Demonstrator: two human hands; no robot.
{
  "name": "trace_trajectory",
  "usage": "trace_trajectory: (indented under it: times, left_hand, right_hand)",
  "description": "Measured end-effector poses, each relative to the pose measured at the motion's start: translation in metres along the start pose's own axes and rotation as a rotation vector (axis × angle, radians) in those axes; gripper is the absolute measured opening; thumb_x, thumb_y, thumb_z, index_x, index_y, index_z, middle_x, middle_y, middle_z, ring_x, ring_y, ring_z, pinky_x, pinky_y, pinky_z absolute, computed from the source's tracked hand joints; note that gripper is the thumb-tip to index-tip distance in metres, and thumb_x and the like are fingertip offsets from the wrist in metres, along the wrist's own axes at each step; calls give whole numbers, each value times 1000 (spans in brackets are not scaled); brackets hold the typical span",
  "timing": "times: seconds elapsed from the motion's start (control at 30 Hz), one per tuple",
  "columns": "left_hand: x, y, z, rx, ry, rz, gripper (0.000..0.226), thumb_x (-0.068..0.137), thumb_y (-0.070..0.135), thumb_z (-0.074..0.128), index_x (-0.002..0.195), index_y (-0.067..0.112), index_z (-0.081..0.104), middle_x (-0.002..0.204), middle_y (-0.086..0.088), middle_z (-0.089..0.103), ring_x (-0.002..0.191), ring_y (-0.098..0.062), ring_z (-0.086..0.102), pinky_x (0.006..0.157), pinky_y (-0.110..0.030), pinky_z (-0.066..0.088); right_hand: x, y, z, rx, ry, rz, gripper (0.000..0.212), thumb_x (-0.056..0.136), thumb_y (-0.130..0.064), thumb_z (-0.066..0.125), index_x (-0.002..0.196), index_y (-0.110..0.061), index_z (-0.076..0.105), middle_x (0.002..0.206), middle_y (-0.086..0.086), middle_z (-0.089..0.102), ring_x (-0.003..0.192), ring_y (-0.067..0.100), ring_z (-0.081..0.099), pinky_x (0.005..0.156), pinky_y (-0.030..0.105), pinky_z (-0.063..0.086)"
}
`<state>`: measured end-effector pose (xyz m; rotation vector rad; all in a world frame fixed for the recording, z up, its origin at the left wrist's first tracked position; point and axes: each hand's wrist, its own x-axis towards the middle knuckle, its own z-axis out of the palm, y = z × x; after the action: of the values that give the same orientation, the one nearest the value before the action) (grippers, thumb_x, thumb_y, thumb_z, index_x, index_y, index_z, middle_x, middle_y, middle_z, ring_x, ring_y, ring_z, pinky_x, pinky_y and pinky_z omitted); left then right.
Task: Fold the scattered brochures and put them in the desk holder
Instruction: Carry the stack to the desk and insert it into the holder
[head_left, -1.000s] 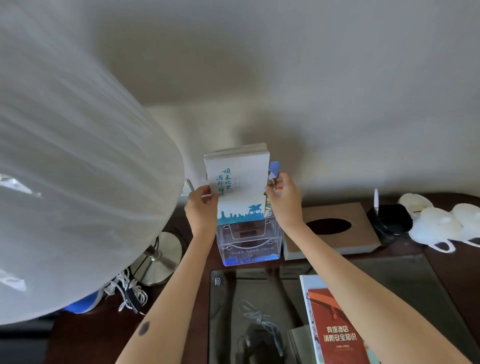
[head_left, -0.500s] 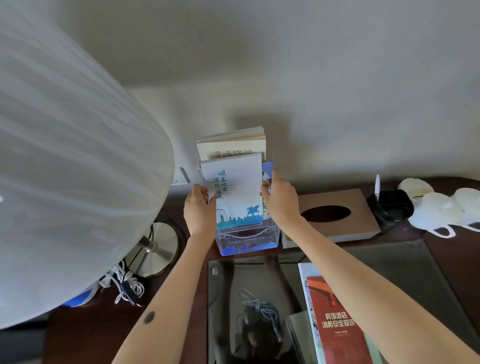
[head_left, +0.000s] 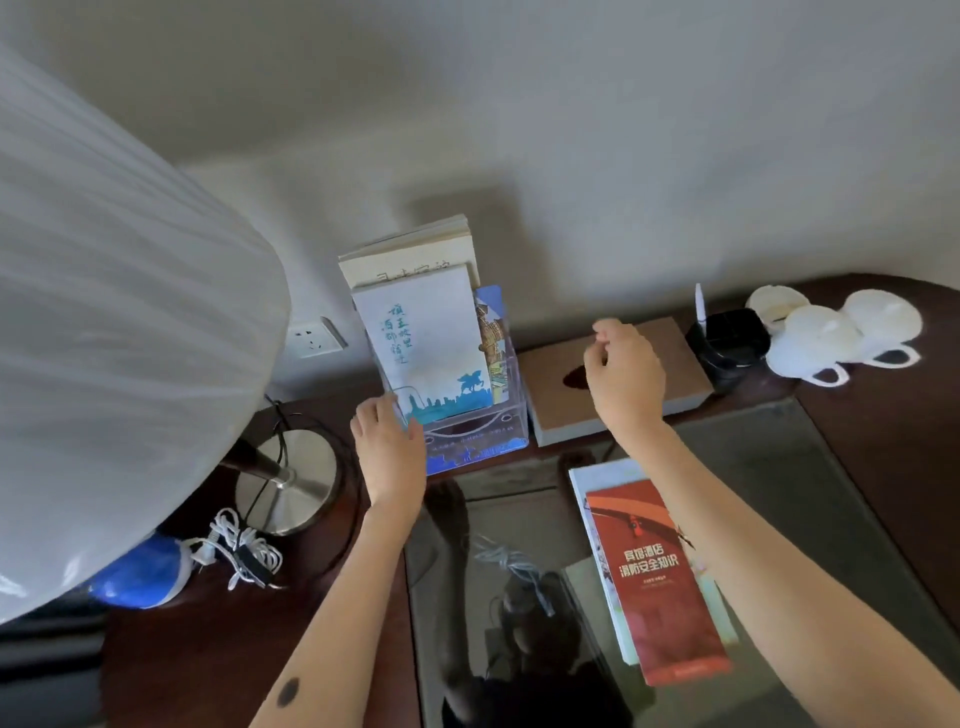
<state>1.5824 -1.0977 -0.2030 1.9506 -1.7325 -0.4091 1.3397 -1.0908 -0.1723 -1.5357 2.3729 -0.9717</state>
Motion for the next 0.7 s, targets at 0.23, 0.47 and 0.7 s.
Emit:
trace_trajectory:
  times: [0.23, 0.47, 0.7]
  left_hand:
    - [-141, 14, 83, 308, -509, 200, 56, 97, 20, 37, 147, 7, 15, 153, -8, 21, 142, -20, 17, 116, -31, 17]
    - [-230, 55, 116, 262, -730, 108, 58, 101, 24, 30, 148, 6, 4, 157, -8, 15, 145, -17, 14, 118, -30, 17]
    - [-243, 77, 119, 184, -709, 11, 54, 97, 18, 37, 146, 8, 17, 148, -8, 33, 138, -23, 28, 113, -34, 26]
  right_hand:
    - [-118, 122, -7, -398, -369, 241, 49, 97, -23, 40, 142, -5, 29, 143, 15, 39, 131, 28, 39, 102, 37, 39]
    - [-192, 133, -9, -248, -502, 484, 60, 97, -27, 40, 146, -5, 13, 149, 12, 31, 137, 26, 32, 110, 37, 32]
    - [-198, 128, -10, -187, -466, 593, 59, 95, -23, 43, 143, 0, 18, 141, 16, 39, 131, 28, 38, 106, 36, 35]
